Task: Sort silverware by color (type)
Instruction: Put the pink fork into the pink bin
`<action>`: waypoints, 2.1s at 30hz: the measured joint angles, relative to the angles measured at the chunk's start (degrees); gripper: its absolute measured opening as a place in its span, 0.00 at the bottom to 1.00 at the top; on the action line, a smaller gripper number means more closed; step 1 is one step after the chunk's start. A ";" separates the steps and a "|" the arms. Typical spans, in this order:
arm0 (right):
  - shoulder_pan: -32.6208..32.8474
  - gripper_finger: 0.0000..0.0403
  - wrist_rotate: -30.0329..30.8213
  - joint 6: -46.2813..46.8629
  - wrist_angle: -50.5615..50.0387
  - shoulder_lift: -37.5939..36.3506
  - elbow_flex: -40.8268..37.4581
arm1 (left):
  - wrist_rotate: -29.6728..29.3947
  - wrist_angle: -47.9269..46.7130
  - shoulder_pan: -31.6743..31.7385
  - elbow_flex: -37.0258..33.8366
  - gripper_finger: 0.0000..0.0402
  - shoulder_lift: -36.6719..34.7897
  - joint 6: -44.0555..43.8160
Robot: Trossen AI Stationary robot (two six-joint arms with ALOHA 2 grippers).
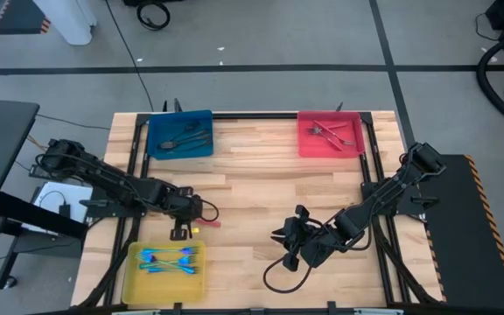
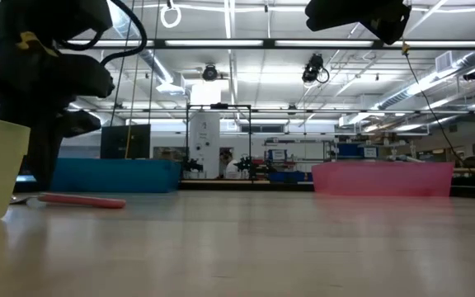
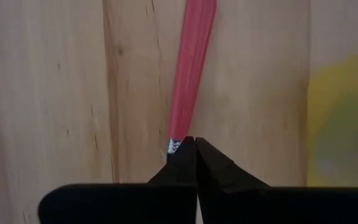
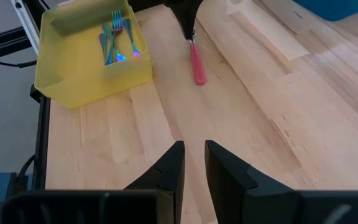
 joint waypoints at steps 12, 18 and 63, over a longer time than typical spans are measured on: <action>0.00 0.18 0.14 0.00 0.16 0.00 0.00 | 3.82 -1.59 -0.02 0.28 0.03 1.58 -0.97; 0.00 0.18 0.15 -0.02 0.15 0.00 0.00 | 2.16 -1.60 0.43 0.31 0.15 5.20 -0.69; -0.68 0.18 -0.45 -7.03 -0.64 0.00 -0.02 | 2.51 -9.07 8.71 4.72 0.21 9.14 3.96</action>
